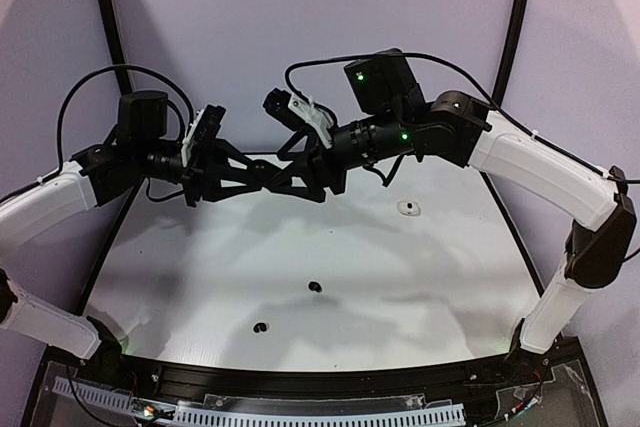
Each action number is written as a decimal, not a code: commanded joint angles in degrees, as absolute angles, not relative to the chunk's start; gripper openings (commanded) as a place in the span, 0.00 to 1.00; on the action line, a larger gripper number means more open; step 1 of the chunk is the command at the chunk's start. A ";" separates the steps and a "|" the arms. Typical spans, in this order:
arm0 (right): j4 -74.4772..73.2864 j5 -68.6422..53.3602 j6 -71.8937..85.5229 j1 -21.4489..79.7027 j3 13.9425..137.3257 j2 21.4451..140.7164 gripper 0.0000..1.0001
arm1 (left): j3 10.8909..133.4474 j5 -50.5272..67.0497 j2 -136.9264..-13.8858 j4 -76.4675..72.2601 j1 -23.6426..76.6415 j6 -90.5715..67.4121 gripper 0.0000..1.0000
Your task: Insert the wireless bluetooth earbuds into the charging case
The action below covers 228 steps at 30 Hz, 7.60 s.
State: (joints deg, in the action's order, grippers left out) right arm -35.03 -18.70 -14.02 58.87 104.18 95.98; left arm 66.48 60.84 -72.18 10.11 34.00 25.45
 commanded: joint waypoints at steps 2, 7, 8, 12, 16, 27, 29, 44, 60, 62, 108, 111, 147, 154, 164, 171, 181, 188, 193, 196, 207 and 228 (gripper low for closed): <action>-32.72 -20.08 -13.19 57.48 105.20 94.02 0.68 | 67.14 61.09 -70.50 18.52 34.15 35.68 0.01; -32.86 -18.96 -12.85 56.74 104.64 94.27 0.66 | 67.07 62.06 -70.24 17.38 34.10 35.25 0.01; -32.96 -18.74 -12.58 56.70 104.67 94.37 0.66 | 67.06 62.47 -70.23 17.39 34.10 35.16 0.01; -32.40 -18.15 -12.12 56.02 103.74 93.52 0.65 | 67.06 62.46 -70.43 19.08 34.10 35.92 0.01; -31.81 -18.32 -11.54 55.93 102.83 93.50 0.63 | 66.25 62.78 -69.89 16.00 34.10 33.47 0.01; -29.38 -23.83 -9.53 54.15 100.44 93.11 0.63 | 58.67 60.89 -68.72 1.12 34.03 16.57 0.01; -28.27 -26.16 -9.14 54.07 99.83 93.11 0.64 | 54.13 59.11 -67.68 -9.26 34.01 7.72 0.01; -22.30 -24.34 1.18 49.89 99.96 90.98 0.66 | 43.01 49.76 -64.37 -26.40 34.01 -3.31 0.01; -33.81 -6.25 26.41 46.41 79.42 93.86 0.51 | 23.51 30.85 -53.30 -46.46 34.01 -10.40 0.01; -31.83 -4.93 24.14 47.80 77.80 94.94 0.51 | 21.15 29.59 -52.28 -48.71 34.01 -11.22 0.01; -14.12 -12.87 -3.96 51.04 69.30 112.32 0.42 | 9.60 31.99 -55.77 -65.57 33.50 -10.63 0.01; -13.76 -12.40 -3.96 51.63 68.72 113.14 0.42 | 9.63 31.91 -55.57 -65.37 33.49 -10.35 0.01; -9.76 -14.17 1.15 56.34 65.32 109.43 0.09 | 9.83 33.38 -55.20 -63.74 33.48 -9.36 0.01; -10.14 -14.16 0.43 56.34 67.33 110.40 0.09 | 9.84 33.32 -55.15 -63.51 33.48 -9.48 0.01; -10.83 -15.23 0.36 56.34 67.37 109.81 0.00 | 9.84 33.26 -55.17 -63.20 33.49 -9.33 0.01; -16.25 -14.19 -5.08 56.25 68.31 97.81 0.00 | 10.16 35.20 -55.51 -62.39 33.49 -9.20 0.01; -38.18 -15.26 -16.11 61.24 91.30 91.68 0.00 | 11.38 42.07 -57.01 -63.16 33.69 -9.44 0.01; -47.42 -13.91 -20.84 66.63 108.34 99.30 0.00 | 13.17 49.42 -60.87 -68.34 33.84 -10.18 0.01; -51.81 -14.15 -22.50 68.16 114.80 102.87 0.00 | 14.37 53.73 -63.34 -71.19 33.84 -9.56 0.01; -52.90 -13.89 -23.56 68.67 115.69 103.99 0.00 | 15.14 55.17 -63.93 -71.33 33.88 -7.36 0.01; -52.59 -12.93 -26.15 69.85 115.51 106.58 0.00 | 16.23 55.28 -64.60 -70.46 33.84 -5.50 0.01; -53.61 -9.72 -26.09 69.81 117.20 109.23 0.04 | 15.92 53.81 -64.72 -72.75 33.84 -6.83 0.01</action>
State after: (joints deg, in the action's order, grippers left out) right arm -53.47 -11.51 -25.93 69.38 115.81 107.77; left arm 14.98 53.49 -64.86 -69.04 33.87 -6.42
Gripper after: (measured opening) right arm 0.051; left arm 0.213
